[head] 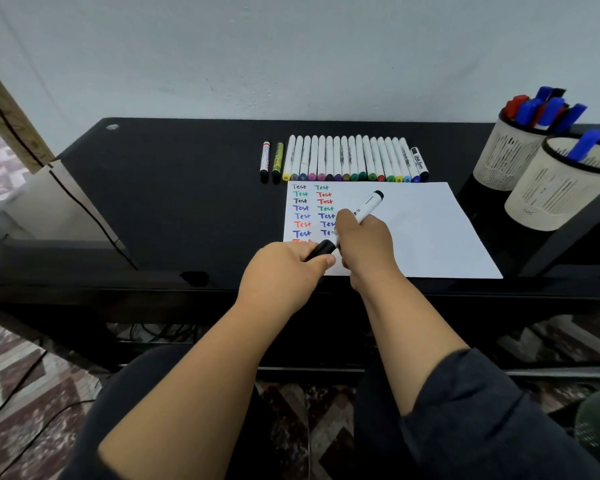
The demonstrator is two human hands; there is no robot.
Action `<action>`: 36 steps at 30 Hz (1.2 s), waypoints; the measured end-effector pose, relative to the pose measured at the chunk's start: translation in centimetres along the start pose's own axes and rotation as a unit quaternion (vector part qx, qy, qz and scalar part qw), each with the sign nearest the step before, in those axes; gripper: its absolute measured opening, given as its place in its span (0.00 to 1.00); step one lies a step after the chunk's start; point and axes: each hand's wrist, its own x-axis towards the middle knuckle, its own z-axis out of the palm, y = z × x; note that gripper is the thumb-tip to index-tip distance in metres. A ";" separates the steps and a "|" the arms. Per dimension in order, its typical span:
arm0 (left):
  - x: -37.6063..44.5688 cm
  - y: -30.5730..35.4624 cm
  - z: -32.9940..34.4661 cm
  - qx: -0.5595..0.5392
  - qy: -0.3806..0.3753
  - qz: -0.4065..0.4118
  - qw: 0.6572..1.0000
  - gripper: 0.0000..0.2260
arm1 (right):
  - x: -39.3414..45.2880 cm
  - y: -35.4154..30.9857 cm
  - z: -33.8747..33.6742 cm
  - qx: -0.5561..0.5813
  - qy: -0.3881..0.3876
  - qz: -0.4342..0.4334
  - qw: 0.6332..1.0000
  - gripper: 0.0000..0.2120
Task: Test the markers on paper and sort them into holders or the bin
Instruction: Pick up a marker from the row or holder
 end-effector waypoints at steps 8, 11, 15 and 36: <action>-0.2 -0.3 -0.3 0.002 -0.009 -0.004 1.000 0.11 | -0.3 -0.1 0.1 0.017 -0.038 0.007 0.999 0.13; 0.1 -0.6 -0.9 -0.073 -0.052 -0.042 0.995 0.10 | -0.4 0.0 -0.1 0.009 -0.067 -0.009 0.998 0.12; 0.4 -0.7 -0.7 -0.130 -0.052 -0.042 0.989 0.07 | -0.3 0.1 0.0 -0.005 -0.063 -0.020 0.998 0.12; 2.3 -1.8 -1.6 0.037 0.044 -0.007 0.998 0.16 | 3.4 0.1 -1.4 0.119 0.004 0.038 0.992 0.11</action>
